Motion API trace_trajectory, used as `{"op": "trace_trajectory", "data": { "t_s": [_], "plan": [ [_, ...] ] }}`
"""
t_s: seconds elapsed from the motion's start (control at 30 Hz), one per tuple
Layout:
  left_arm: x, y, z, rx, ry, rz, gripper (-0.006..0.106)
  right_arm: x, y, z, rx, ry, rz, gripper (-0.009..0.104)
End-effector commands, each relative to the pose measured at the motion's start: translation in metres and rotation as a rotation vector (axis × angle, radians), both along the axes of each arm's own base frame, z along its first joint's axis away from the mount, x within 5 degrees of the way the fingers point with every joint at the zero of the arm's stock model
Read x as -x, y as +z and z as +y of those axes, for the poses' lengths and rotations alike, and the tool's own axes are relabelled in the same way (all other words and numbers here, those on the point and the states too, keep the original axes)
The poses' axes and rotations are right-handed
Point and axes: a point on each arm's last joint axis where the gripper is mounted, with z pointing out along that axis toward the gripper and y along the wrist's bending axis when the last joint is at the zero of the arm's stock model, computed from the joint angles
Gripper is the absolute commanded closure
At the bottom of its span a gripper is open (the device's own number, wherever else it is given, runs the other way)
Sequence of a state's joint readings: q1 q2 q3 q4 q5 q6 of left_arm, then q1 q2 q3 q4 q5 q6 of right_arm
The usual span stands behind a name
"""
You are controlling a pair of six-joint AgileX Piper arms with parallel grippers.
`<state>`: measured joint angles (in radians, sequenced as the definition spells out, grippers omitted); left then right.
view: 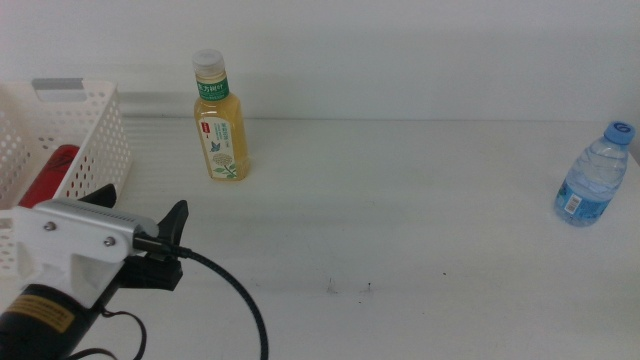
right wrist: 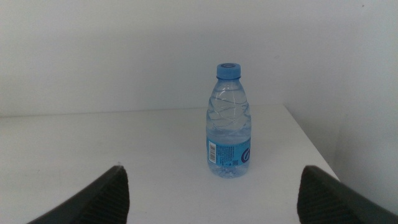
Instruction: Use arms to grab the bottles and put them into the dustbin to the left of the table.
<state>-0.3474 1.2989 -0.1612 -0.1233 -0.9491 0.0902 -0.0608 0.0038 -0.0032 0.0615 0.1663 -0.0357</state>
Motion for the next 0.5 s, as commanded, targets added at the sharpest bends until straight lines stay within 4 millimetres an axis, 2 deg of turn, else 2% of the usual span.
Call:
{"op": "trace_trajectory", "data": {
  "t_s": [0.0, 0.47],
  "plan": [
    [-0.006, -0.003, -0.001, 0.031, 0.018, -0.031, 0.007, 0.0, 0.0, 0.0, 0.012, 0.0, -0.008, 0.002],
    [-0.075, -0.028, -0.02, 0.021, 0.08, 0.025, 0.007, 0.0, 0.0, 0.0, 0.012, 0.0, -0.008, 0.002]
  ]
}}
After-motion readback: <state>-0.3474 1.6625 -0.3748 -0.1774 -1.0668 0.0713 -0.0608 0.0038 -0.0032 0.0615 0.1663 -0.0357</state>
